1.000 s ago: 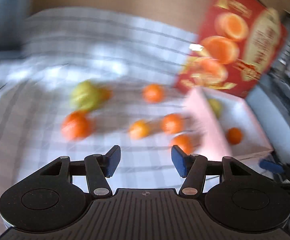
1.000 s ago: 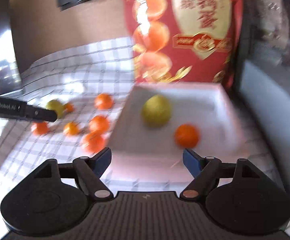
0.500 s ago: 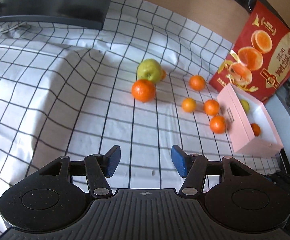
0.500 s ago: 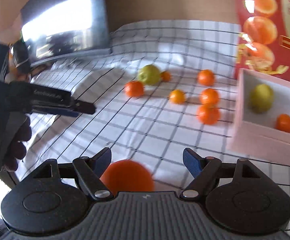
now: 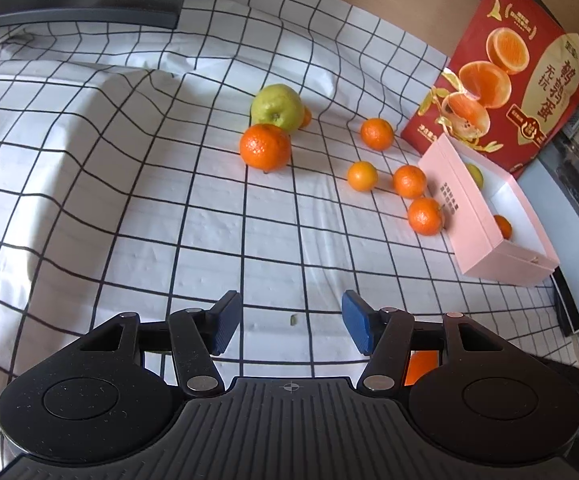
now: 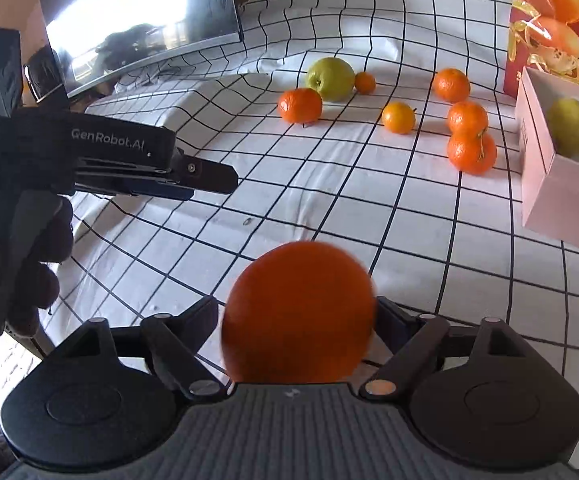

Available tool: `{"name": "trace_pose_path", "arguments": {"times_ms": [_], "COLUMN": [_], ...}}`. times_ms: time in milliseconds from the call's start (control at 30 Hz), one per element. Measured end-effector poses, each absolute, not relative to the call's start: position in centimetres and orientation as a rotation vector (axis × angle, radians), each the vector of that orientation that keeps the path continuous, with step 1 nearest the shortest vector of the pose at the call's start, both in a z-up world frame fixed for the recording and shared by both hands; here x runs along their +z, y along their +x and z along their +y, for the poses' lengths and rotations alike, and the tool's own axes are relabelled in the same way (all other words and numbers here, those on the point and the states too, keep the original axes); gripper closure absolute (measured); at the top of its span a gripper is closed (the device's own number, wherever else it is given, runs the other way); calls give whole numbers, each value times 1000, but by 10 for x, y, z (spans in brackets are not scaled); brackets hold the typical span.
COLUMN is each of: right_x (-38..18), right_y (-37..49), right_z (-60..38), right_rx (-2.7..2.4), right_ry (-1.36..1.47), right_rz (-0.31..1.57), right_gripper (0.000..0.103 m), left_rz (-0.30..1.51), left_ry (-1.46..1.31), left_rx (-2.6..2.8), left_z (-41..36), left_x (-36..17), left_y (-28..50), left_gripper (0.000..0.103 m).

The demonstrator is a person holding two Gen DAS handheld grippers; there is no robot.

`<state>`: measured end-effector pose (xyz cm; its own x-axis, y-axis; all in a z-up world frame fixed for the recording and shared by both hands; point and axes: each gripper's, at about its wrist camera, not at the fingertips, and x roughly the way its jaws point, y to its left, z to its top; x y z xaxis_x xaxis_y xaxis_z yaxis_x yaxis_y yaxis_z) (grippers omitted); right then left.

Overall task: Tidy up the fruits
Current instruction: 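Grasp the large orange with the right tool while the left tool reaches for a mandarin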

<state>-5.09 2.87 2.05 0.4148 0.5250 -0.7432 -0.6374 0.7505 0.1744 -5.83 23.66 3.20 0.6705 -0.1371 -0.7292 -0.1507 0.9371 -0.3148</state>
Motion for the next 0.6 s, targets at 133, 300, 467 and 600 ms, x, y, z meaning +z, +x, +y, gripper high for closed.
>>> {"name": "trace_pose_path", "arguments": {"times_ms": [133,300,467,600], "right_x": [23,31,43,41], "right_y": [-47,-48,-41,-31], "right_z": [22,6,-29,-55], "right_rx": [735,657,531,418], "right_ry": [-120,-146,-131,-135], "right_rz": [901,866,813,803], "right_gripper": [30,30,30,30], "left_rz": [851,827,745,706], "left_ry": [-354,-307,-202,-100], "left_rx": [2,-37,-149,-183], "left_z": [238,229,202,180], "left_x": [25,27,42,50], "left_y": [-53,-37,-3,43], "left_gripper": [42,42,42,42]}}
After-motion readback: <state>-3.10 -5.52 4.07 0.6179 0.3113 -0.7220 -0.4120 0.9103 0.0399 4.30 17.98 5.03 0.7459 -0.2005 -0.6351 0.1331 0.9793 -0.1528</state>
